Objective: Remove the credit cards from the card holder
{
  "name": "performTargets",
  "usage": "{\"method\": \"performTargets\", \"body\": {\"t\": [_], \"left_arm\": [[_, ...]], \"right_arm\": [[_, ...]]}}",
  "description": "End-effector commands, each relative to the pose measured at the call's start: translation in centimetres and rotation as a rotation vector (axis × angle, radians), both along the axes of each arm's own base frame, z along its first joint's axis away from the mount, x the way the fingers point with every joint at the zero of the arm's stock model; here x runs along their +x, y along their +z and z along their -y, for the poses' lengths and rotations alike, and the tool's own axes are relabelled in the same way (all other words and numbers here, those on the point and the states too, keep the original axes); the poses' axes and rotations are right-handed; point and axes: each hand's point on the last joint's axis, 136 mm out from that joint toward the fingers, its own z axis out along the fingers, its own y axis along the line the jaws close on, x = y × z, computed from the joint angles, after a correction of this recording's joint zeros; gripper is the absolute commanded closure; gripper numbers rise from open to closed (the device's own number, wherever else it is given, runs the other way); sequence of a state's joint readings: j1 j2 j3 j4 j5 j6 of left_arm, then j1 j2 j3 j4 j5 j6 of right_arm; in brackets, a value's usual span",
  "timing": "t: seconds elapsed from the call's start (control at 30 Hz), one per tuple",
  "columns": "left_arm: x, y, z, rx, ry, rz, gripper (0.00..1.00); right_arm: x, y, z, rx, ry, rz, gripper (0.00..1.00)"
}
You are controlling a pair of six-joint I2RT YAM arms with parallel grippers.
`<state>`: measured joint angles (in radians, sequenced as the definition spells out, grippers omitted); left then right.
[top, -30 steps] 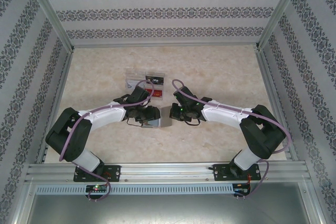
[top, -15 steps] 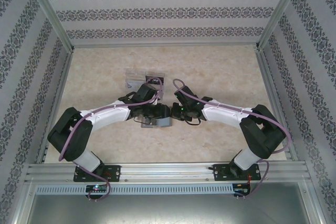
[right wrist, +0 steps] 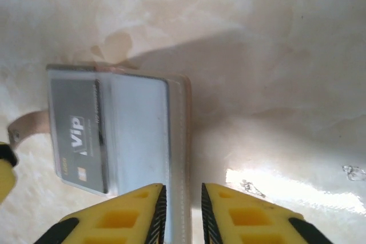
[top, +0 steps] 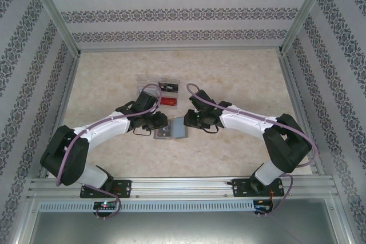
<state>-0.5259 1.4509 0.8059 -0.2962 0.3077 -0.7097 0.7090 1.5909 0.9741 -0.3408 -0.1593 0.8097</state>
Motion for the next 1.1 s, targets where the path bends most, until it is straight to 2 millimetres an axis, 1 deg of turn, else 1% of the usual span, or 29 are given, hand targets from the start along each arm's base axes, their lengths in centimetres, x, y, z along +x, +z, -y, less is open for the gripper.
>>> {"method": "performTargets", "body": {"t": [0.0,0.07,0.13,0.23,0.3,0.4,0.53,0.7,0.9,1.07], "left_arm": [[-1.0,-1.5,-1.8,0.066,0.015,-0.036,0.73],[-1.0,-1.8,-1.9,0.064,0.021,-0.040,0.73],[-1.0,-2.2,-1.8,0.058,0.027,-0.043,0.73],[-0.9,-2.6,-1.9,0.062,0.032,-0.052,0.73],[-0.9,-2.8,-1.9,0.063,0.031,-0.055,0.72],[-0.8,-2.9,-1.8,0.061,0.030,-0.055,0.72],[-0.7,-3.1,-1.8,0.062,0.028,-0.056,0.69],[-0.5,-3.5,-1.4,0.058,0.018,-0.062,0.69],[-0.4,-4.3,-1.2,0.070,0.004,-0.083,0.69],[-0.1,-3.9,-0.1,0.012,-0.019,-0.075,0.69]], "right_arm": [[0.9,2.6,-0.2,-0.048,0.056,0.088,0.69],[0.9,3.2,-1.2,-0.050,0.095,0.103,0.71],[0.7,3.0,-2.6,-0.046,0.130,0.091,0.72],[0.4,1.7,-3.8,-0.056,0.158,0.056,0.77],[0.2,0.6,-4.0,-0.070,0.161,0.026,0.80],[0.0,-1.0,-3.7,-0.105,0.159,-0.013,0.85],[-0.3,-2.5,-2.5,-0.167,0.145,-0.038,0.90],[-0.9,-4.3,-1.9,-0.191,0.144,-0.074,0.91],[-1.2,-5.0,-1.7,-0.198,0.142,-0.089,0.91],[-1.1,-5.1,-1.7,-0.198,0.141,-0.089,0.91]]}}
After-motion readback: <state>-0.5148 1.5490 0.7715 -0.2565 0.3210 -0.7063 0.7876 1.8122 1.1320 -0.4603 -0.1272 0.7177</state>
